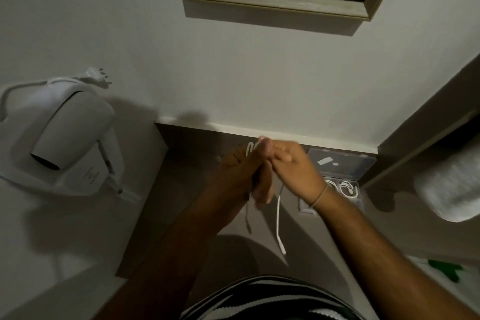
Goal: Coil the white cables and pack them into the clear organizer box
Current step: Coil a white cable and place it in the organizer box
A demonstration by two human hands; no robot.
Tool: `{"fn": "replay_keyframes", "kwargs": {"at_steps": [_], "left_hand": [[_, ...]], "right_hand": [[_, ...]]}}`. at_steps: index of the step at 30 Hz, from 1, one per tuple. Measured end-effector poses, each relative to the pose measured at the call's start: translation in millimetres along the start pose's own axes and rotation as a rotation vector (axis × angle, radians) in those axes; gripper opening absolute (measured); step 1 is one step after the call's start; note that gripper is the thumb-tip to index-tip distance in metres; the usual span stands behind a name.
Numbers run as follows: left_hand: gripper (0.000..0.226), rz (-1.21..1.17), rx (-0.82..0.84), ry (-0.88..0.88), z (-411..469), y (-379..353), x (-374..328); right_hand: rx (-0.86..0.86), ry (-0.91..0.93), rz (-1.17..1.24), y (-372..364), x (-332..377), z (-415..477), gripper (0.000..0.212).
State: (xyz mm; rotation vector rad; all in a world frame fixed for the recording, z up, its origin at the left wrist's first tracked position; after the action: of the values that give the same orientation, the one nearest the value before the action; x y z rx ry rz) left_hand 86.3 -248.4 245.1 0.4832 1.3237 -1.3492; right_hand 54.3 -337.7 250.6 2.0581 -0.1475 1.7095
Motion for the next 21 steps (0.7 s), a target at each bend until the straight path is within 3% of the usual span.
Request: {"fn": "replay_keyframes", "kwargs": {"at_steps": [4, 7, 10, 14, 16, 19, 21], "left_hand": [[0.038, 0.168, -0.179, -0.113, 8, 23, -19], [0.035, 0.545, -0.22, -0.17, 11, 36, -28], [0.035, 0.78, -0.12, 0.036, 8, 36, -11], [0.09, 0.276, -0.137, 0.275, -9, 14, 22], [0.081, 0.268, -0.102, 0.308, -5, 8, 26], [0.086, 0.114, 0.147, 0.48, -6, -24, 35], [0.089, -0.027, 0.135, 0.463, -9, -30, 33]], "right_hand": [[0.114, -0.105, -0.088, -36, -29, -31, 0.044], [0.246, -0.059, -0.281, -39, -13, -50, 0.048], [0.246, 0.08, -0.585, -20, 30, -60, 0.04], [0.164, 0.183, -0.798, 10, 79, -59, 0.032], [0.094, 0.216, -0.723, 26, 89, -54, 0.027], [-0.024, 0.242, -0.439, 42, 87, -45, 0.014], [-0.109, 0.227, -0.218, 48, 73, -40, 0.007]]}}
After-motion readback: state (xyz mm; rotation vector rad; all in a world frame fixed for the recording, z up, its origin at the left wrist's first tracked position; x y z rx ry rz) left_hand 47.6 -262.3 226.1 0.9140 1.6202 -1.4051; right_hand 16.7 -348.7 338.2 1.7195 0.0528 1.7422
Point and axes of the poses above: each hand's wrist, its own z-axis towards the middle knuckle, its own y-axis out of the back of the hand, x = y × z, the point moved 8 cm from there along z, towards the middle knuckle, and after that the axes turned 12 degrees about -y, right-handed, at the moved point
